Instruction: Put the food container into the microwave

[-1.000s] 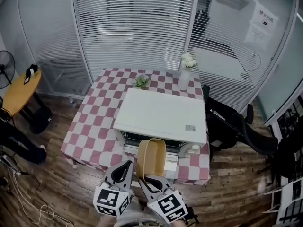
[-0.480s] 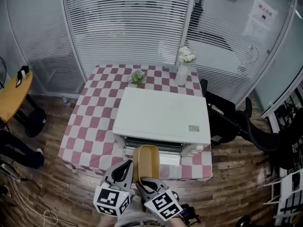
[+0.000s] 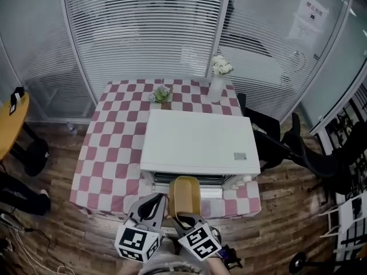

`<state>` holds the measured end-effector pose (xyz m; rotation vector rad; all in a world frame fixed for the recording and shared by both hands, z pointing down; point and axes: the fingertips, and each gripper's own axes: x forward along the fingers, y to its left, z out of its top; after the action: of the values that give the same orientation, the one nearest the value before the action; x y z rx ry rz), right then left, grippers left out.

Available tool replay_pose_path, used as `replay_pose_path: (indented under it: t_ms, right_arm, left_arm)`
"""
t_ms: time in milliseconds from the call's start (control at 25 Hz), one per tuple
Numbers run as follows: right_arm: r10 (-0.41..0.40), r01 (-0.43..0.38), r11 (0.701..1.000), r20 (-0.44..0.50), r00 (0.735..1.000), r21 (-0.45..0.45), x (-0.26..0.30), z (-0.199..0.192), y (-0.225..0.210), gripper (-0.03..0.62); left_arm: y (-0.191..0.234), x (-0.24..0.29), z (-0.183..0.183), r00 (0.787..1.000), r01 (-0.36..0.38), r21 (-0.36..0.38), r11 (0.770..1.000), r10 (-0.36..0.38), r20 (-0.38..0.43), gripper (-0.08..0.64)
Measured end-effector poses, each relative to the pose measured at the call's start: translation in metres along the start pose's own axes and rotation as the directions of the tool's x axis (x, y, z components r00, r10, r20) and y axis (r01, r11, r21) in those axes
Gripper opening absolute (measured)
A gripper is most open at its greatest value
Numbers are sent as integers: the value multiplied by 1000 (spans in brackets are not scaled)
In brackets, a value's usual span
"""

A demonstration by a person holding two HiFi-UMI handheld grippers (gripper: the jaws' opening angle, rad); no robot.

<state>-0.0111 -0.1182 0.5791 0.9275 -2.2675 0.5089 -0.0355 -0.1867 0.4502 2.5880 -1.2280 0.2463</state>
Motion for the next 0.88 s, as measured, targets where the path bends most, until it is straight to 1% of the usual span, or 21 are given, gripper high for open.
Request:
replay_pose_path:
  t_ms: [80,160,280,440,640,880]
  right_arm:
    - [-32,32,999,-30,999,-5,5,-2,-6,14]
    - [-48,48,999,-54,997,-2,9,-4,-10,14]
    - [-56,56,998,-67,996,-3,15,-3,-15,14]
    - [-59,58,998,-67,996,-17,16,3,-29,14]
    - [-46,43,998,-54,998,-52,15,10,-53,14]
    - [-11,4,995,-69,998,-100,9,15,-80,14]
  left_arm:
    - [1,-1,0,1000,23,6,1000,-23,-1,14]
    - [1,-2,-1,999,42,8,999,-42,-1,14]
    - [1,-2,-4,998,59,9,998,-59,-10,14]
    - [-2,5,-5,998,60,10,998,-59,-24,14]
    - [-5,20,0,1000,11,-3,1000,-11,-21,14]
    - [-11,38,7,998,-60,-30,998,59,-13,14]
